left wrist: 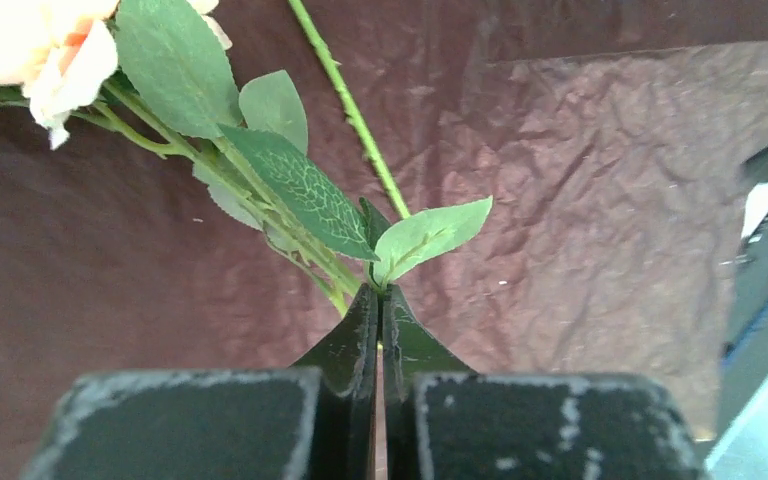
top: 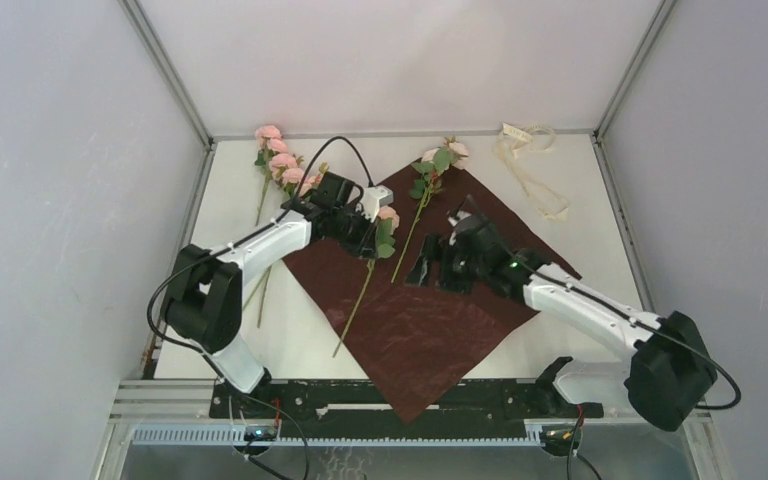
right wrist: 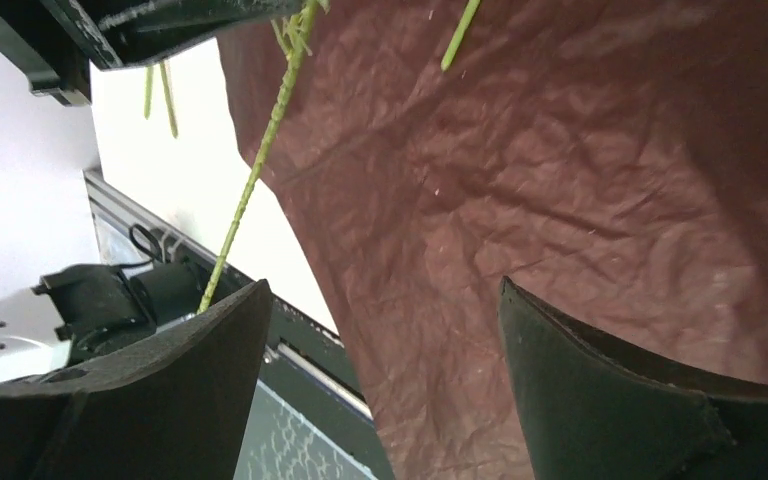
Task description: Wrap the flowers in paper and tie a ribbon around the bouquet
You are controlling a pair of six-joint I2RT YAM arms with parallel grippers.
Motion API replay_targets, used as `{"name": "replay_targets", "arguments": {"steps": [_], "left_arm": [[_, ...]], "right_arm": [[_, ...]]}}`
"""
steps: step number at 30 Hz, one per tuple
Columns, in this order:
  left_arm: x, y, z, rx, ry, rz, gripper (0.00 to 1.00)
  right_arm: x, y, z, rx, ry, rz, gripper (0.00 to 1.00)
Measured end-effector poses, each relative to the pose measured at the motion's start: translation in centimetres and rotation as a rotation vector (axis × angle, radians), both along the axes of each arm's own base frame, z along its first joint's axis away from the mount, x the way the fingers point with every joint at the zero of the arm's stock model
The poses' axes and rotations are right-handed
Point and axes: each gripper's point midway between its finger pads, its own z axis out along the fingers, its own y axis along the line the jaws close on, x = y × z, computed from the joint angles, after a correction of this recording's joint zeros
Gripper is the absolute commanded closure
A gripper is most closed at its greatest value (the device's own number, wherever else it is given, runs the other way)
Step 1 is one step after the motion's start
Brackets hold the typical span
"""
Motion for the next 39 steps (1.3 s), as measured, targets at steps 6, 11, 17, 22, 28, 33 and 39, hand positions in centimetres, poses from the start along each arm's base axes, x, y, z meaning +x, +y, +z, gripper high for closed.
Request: {"name": "replay_targets", "arguments": {"steps": [6,11,17,22,28,33,39], "left_arm": [[-1.7,-1.5,-1.3,-0.108,0.155,0.092,1.0],[-2.1,-2.3,-1.9,-0.178,0.214,0.157,1.0],[-1.9,-2.8,-1.8,-0.216,0.237,0.19,1.0],[-1.9,-2.9,-1.7,-0.224,0.246,0.202,1.0],[-2.2,-2.3,-1.6,-0.207,0.254,0.177,0.42],[-0.7,0.8,2.1,-0.187,0.228,0.18,0.16],[4.6,11.0,10.3,-0.223,-0.032,0.384,0.11]], "right_arm": [[-1.9,3.9,-2.4,0.03,0.028,0.004,0.08],[-1.0,7.6,-4.8,0.075,0.052,-0.003,0.11],[-0.4,9.4,-8.5,0.087,0.113,-0.023,0.29],[-0.6,10.7,-10.9,0.103,0.156,0.006,0.89],[-0.9,11.1,-11.0,0.095,0.161,0.056,1.0],[1.0,10.5,-7.2,0.097,0.058,0.1,1.0],[7.2,6.7,1.1,0.164,-0.162,-0.003,1.0]]}}
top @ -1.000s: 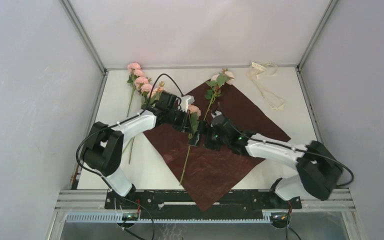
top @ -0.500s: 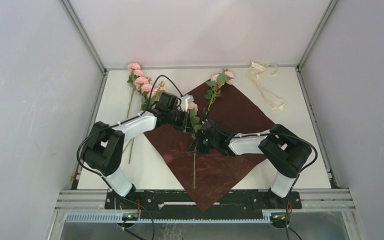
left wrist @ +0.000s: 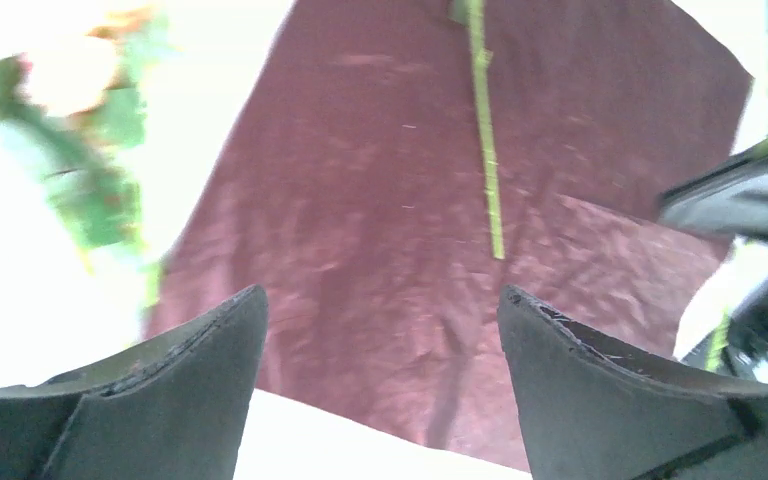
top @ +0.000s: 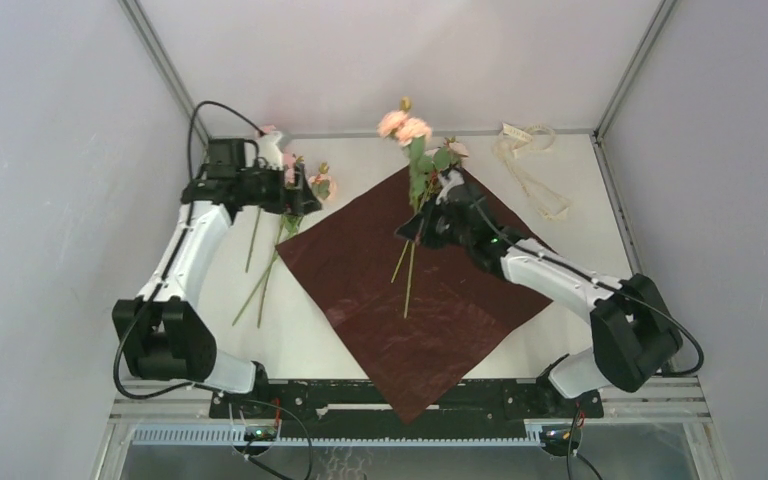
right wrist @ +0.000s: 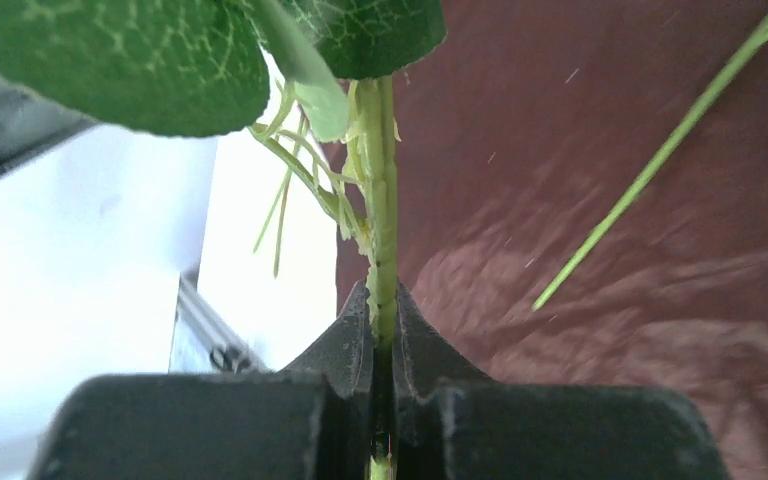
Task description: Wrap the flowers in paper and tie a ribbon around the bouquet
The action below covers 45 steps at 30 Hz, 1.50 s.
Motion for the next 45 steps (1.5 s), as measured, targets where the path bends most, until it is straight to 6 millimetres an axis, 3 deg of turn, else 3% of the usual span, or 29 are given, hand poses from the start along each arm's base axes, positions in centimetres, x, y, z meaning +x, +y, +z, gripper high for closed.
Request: {"name": "replay_targets", "arguments": {"steps": [2,5,10,14,16,18,24,27,29,31,33,35,38,45], "left_arm": [[0.9,3.5,0.8,0.052,-0.047,0.08,0.11],[1.4,6.9,-0.6,0.166,-0.037,0.154,0.12],[1.5,9.7,-5.7,0.298,0.085,0.187,0.14],[1.1,10.8,-8.8,0.345,0.17,0.186,0.15],[1.1,11.0,-9.3,0.355,0.182,0.187,0.15],[1.2,11.1,-9.6,0.359,0.187,0.183,0.15],[1.5,11.4,-10.8,0.372,0.211,0.186,0.16],[1.6,11.6,-11.9,0.386,0.232,0.19,0.17],[1.7,11.6,-12.4,0.387,0.244,0.188,0.18],[1.7,11.6,-12.6,0.386,0.247,0.187,0.22],[1.6,11.5,-12.8,0.381,0.249,0.187,0.38],[1.3,11.1,-13.1,0.371,0.256,0.175,0.45],[0.3,9.7,-13.5,0.355,0.276,0.127,0.46],[-2.5,3.8,-14.8,0.385,0.303,-0.089,0.48]], "right_arm": [[2.2,-1.9,1.4,-0.002,-0.044,-0.068,1.0],[4.9,-5.2,0.6,-0.054,-0.042,-0.179,0.96],[7.3,-7.7,-4.7,-0.211,0.072,-0.245,0.45],[7.9,-8.3,-8.2,-0.353,0.157,-0.21,0.23],[8.6,-8.6,-9.2,-0.412,0.183,-0.202,0.05],[9.5,-8.7,-9.7,-0.445,0.198,-0.205,0.01],[15.2,-8.1,-9.9,-0.586,0.155,-0.26,0.05],[18.5,-7.2,-9.6,-0.673,0.086,-0.289,0.2],[19.6,-6.4,-9.6,-0.723,0.052,-0.288,0.29],[19.8,-6.0,-10.1,-0.763,0.042,-0.28,0.35],[19.2,-6.1,-11.1,-0.805,0.055,-0.263,0.38],[18.4,-6.2,-11.9,-0.838,0.075,-0.244,0.4],[17.7,-6.7,-12.6,-0.863,0.1,-0.23,0.46],[17.2,-7.4,-14.1,-0.839,0.15,-0.194,0.73]]}}
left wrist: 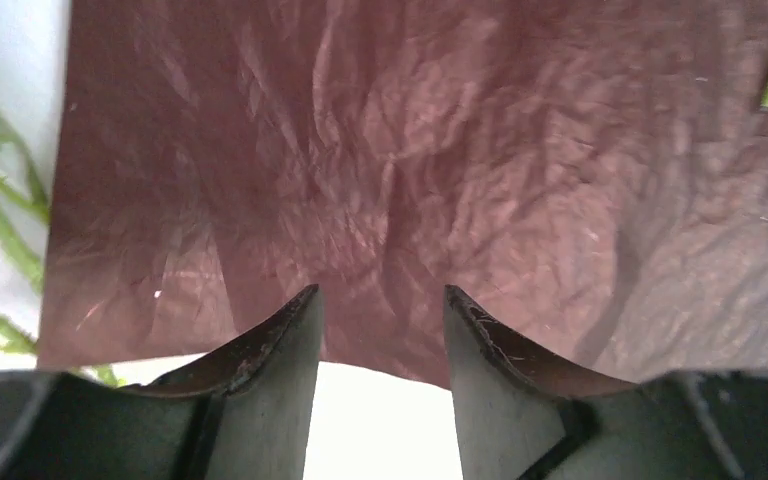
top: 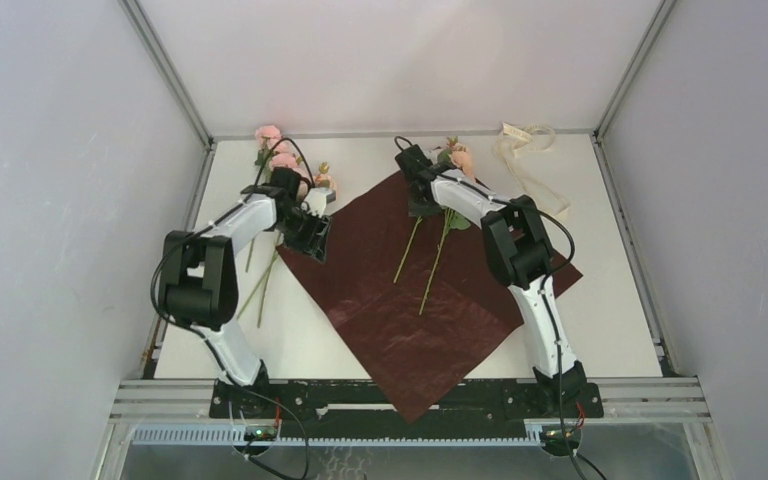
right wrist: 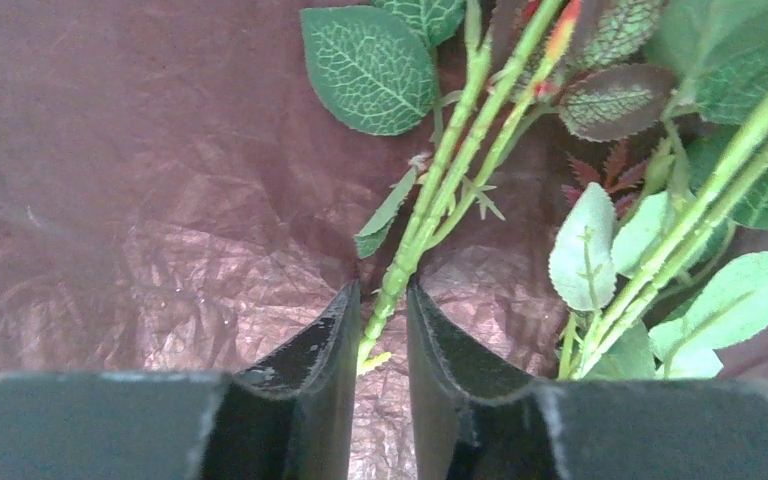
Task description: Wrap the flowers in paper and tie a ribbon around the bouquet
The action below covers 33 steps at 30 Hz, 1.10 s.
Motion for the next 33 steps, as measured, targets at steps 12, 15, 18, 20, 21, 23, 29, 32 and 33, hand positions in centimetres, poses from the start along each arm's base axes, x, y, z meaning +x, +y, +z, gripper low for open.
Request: {"name": "replay_targets", "arguments": {"steps": [12,15,18,20,21,23,29,32,33], "left_arm": [[-0.5,0.8,-3.7,0.036,0.155,0.019,0.48],[-0.7,0.8,-3.7,0.038,0.164,0.019,0.48],[-0.7,0.8,-3.7,0.037,0.164,0.02,0.48],[-0.7,0.8,-3.7,0.037,0.164,0.02,0.48],[-0.7,0.8,-3.7,0.037,0.164,0.02,0.48],[-0.7,0.8,-3.7,0.037,0.164,0.02,0.48],[-0.7,0.7,-3.7,0.035,0.165,0.024,0.48],[-0.7,0.7,-3.7,0.032,0.166,0.026,0.49],[-0.7,0.7,-3.7,0.031,0.165,0.026,0.49]], "right_arm": [[-4.6,-0.3,0.1,0.006,0.051,0.186,1.0],[-6.6,-0.8,0.1,0.012,0.077,0.185,1.0],[-8.6,-1.0,0.3,0.024,0.095,0.182,1.0],[-9.2,-0.7,0.8,0.033,0.093,0.18,1.0],[-9.3,-0.4,1.2,0.04,0.085,0.18,1.0],[-9.4,0.2,1.8,0.055,0.069,0.172,1.0],[-9.8,0.9,2.3,0.102,0.053,0.113,1.0],[-10.8,1.0,2.3,0.133,0.05,0.076,1.0],[-11.1,1.0,2.2,0.14,0.048,0.063,0.98]]}}
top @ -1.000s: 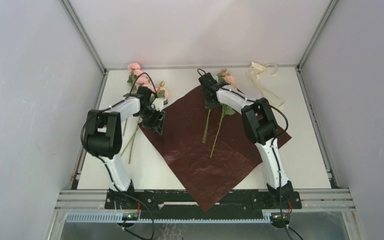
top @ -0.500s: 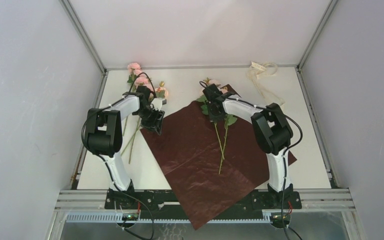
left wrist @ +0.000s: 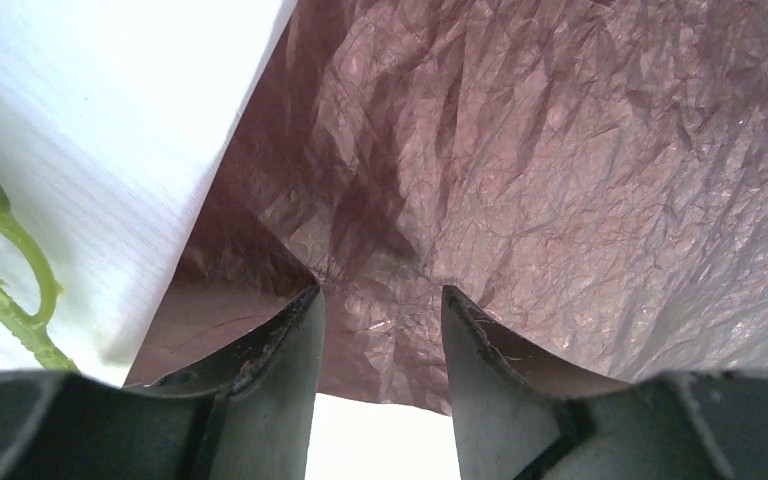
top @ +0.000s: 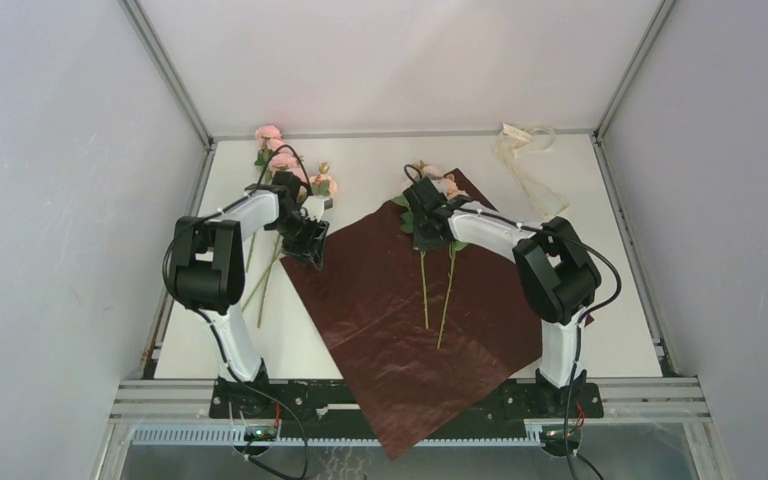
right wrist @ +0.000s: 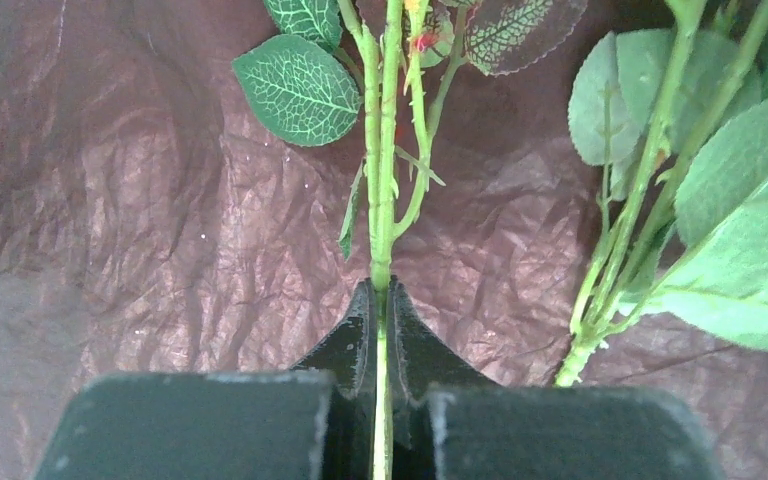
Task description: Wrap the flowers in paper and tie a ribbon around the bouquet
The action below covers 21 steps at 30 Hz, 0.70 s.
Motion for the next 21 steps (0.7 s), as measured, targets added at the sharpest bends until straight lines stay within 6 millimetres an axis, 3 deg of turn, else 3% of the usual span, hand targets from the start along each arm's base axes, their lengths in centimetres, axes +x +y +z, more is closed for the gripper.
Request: {"name": "replay_targets", "arguments": {"steps": [4,10,14,17,21], "left_arm": [[0.0,0.0,0.0,0.0,0.0,0.0,0.49],[-0.1,-0.3,0.5,-0.02,-0.007,-0.016,0.44],[-0.3,-0.4,2.8,-0.042,-0.055,-0.042,0.44],[-0.2,-0.2,4.7,-0.05,-0.102,-0.049,0.46],[-0.5,0.0,5.5,-0.027,-0.134,-0.084,0.47]], "right_arm": [[-1.0,0.4,-0.5,0.021,0.001,-0.035,0.72],[-1.7,0.4,-0.2,0.015,0.003,-0.044,0.58],[-1.4,-1.1,2.2,0.003,-0.036,-0.065,0.59],[-0.6,-3.9,4.1,0.006,-0.073,-0.123,0.61],[-0.5,-8.8,3.4,-0.024,-0.046,-0.22,0.73]]}}
